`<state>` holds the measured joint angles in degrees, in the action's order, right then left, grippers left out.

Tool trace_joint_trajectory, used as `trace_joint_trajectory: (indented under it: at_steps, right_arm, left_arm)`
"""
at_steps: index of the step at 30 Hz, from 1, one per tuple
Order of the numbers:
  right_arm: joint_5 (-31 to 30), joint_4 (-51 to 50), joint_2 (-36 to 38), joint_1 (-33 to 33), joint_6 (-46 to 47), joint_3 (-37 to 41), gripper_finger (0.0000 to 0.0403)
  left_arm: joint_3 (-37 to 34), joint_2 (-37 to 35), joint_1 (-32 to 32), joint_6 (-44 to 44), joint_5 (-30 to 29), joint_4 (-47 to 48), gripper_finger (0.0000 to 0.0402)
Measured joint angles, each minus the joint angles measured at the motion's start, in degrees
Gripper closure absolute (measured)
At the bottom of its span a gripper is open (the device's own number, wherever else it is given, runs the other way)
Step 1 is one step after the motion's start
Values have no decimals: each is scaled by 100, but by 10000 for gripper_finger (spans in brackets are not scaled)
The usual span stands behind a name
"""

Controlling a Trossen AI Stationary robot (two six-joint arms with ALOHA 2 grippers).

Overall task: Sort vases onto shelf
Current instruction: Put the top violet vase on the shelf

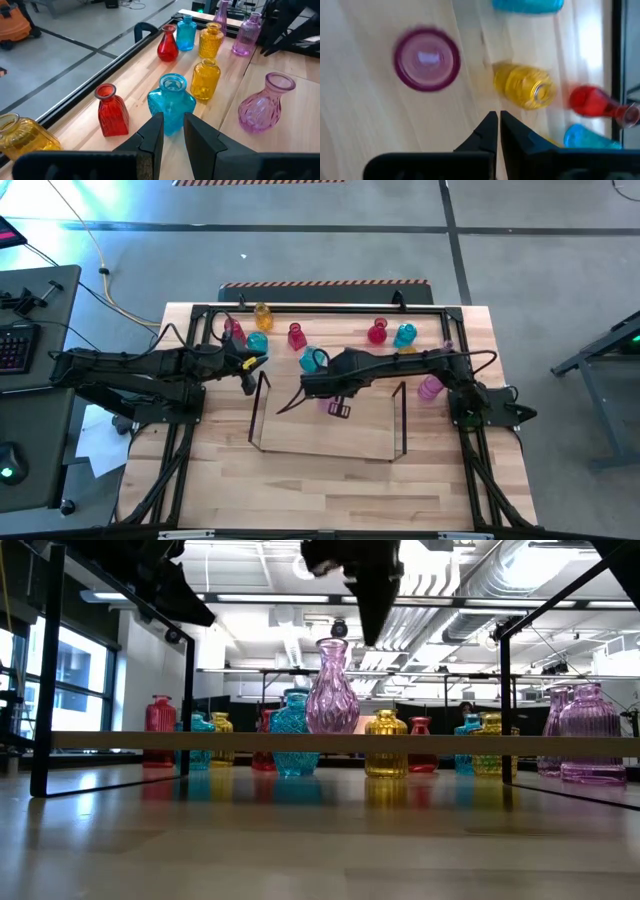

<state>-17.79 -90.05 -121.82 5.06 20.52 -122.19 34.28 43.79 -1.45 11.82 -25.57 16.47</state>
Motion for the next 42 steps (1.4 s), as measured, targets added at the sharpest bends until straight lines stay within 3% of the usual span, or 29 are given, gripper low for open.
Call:
trace_joint_trajectory:
  at_steps: [12, 31, 42]
  right_arm:
    - [648, 142, 49, -30, 21, 241, 403]
    - [1367, 1439, 37, -125, -736, 241, 403]
    - [1421, 825, 31, -129, -434, 241, 403]
  left_arm:
    - [0, -74, 0, -1, -1, 44, 335]
    - [0, -74, -2, 1, -3, 41, 335]
    - [0, -74, -2, 2, -6, 41, 335]
